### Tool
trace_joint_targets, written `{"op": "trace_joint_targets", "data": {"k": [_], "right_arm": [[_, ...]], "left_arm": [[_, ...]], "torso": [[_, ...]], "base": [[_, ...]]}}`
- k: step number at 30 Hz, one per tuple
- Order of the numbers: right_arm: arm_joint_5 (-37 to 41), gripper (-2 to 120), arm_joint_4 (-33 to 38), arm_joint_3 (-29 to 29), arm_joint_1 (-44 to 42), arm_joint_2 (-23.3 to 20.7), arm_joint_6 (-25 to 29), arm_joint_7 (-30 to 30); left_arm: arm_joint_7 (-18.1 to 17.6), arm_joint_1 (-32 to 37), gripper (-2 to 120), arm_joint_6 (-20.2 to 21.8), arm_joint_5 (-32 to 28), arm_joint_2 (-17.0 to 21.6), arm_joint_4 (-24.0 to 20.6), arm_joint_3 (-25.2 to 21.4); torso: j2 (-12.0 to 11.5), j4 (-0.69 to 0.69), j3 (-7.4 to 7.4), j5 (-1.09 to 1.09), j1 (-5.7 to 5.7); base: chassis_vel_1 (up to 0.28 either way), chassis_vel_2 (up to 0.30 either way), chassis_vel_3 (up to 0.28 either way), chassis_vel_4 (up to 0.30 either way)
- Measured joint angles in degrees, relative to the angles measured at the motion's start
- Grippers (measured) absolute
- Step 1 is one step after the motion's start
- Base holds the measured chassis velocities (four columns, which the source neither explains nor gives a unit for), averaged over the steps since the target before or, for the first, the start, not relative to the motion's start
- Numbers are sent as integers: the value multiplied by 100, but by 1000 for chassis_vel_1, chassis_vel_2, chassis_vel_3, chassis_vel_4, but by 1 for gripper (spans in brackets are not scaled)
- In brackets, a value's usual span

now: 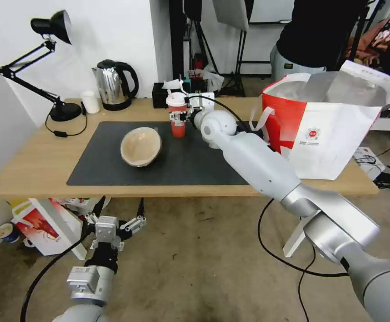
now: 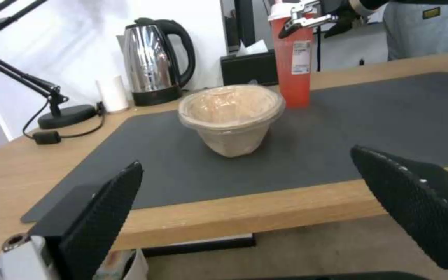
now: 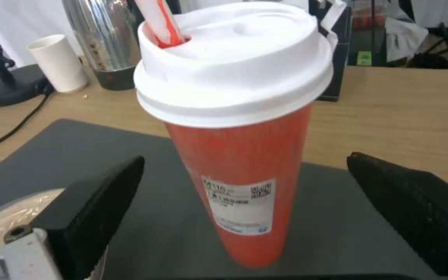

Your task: Pick up the trash from the table and place it into the takeout bag.

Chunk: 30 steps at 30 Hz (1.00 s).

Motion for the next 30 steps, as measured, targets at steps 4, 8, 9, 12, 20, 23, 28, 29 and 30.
{"op": "trace_joint_targets", "data": {"k": [4, 8, 9, 12, 20, 23, 28, 29, 30], "right_arm": [[-19, 100, -124, 2, 26, 50, 75, -65], [-9, 100, -279, 12, 104, 140, 92, -109], [-6, 100, -323, 20, 135, 163, 99, -133], [-6, 100, -380, 23, 176, 186, 108, -161], [-1, 100, -629, 52, 225, 282, 156, -325], [0, 100, -687, 53, 225, 305, 193, -378], [-6, 100, -767, 54, 225, 348, 237, -435], [-6, 100, -767, 54, 225, 348, 237, -435], [-25, 100, -828, 60, 224, 385, 252, -460]], "left_arm": [[0, 0, 100, 0, 0, 0, 0, 0], [0, 0, 100, 0, 0, 0, 0, 0], [0, 0, 100, 0, 0, 0, 0, 0], [0, 0, 100, 0, 0, 0, 0, 0], [0, 0, 100, 0, 0, 0, 0, 0], [0, 0, 100, 0, 0, 0, 0, 0], [0, 0, 100, 0, 0, 0, 0, 0], [0, 0, 100, 0, 0, 0, 0, 0], [0, 0, 100, 0, 0, 0, 0, 0]], "torso": [[0, -1, 0, 0, 0], [0, 0, 0, 0, 0], [0, 0, 0, 0, 0], [0, 0, 0, 0, 0], [0, 0, 0, 0, 0], [0, 0, 0, 0, 0], [0, -1, 0, 0, 0], [0, -1, 0, 0, 0], [0, 0, 0, 0, 0]], "base": [[0, 0, 0, 0], [0, 0, 0, 0], [0, 0, 0, 0], [0, 0, 0, 0], [0, 0, 0, 0], [0, 0, 0, 0], [0, 0, 0, 0], [0, 0, 0, 0], [0, 0, 0, 0]]}}
